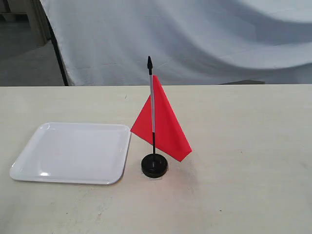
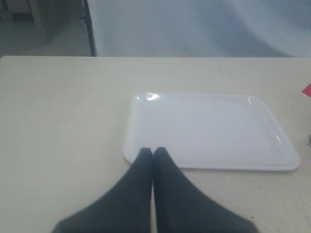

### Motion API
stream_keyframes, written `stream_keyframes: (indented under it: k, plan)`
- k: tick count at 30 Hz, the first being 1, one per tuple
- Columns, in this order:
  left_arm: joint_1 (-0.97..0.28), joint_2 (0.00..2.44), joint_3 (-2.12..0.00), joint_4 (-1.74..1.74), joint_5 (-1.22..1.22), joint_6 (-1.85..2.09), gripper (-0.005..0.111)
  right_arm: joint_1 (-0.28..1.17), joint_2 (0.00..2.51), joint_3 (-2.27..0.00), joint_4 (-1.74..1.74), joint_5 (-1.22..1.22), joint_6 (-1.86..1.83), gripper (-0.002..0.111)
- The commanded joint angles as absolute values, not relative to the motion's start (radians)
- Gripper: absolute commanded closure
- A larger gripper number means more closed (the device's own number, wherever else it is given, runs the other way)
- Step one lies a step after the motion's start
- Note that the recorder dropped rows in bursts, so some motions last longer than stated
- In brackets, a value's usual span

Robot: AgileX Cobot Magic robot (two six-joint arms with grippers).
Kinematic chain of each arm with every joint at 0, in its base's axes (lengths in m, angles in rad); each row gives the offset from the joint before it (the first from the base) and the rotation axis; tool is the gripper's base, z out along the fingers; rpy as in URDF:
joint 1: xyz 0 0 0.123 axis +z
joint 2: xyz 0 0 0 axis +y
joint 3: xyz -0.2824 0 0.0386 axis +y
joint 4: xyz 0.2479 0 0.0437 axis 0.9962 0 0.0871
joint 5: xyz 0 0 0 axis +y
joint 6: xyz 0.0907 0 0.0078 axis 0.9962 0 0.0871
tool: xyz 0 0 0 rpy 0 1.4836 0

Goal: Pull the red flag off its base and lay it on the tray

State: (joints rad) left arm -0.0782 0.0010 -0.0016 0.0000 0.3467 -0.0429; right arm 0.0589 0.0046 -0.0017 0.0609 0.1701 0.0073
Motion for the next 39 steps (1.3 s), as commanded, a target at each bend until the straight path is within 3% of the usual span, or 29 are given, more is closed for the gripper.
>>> stream_keyframes:
  k: [1, 14, 22, 27, 34, 39]
  plan:
    - [-0.085, 0.0, 0.0, 0.0, 0.343, -0.042, 0.107, 0.062, 0.0, 0.0, 0.015, 0.166, -0.03, 0.109]
    - [-0.085, 0.0, 0.0, 0.0, 0.343, -0.042, 0.107, 0.062, 0.0, 0.0, 0.016, 0.115, -0.031, 0.109]
    - [-0.085, 0.0, 0.0, 0.0, 0.343, -0.042, 0.107, 0.062, 0.0, 0.0, 0.019, -0.38, -0.012, 0.109]
    - [-0.085, 0.0, 0.0, 0.0, 0.343, -0.042, 0.107, 0.062, 0.0, 0.0, 0.019, -0.541, -0.012, 0.109]
    - [-0.085, 0.0, 0.0, 0.0, 0.343, -0.042, 0.107, 0.062, 0.0, 0.0, 0.058, -0.637, 0.313, 0.109]
    - [-0.085, 0.0, 0.0, 0.0, 0.343, -0.042, 0.107, 0.062, 0.0, 0.0, 0.034, -0.441, 0.591, 0.109]
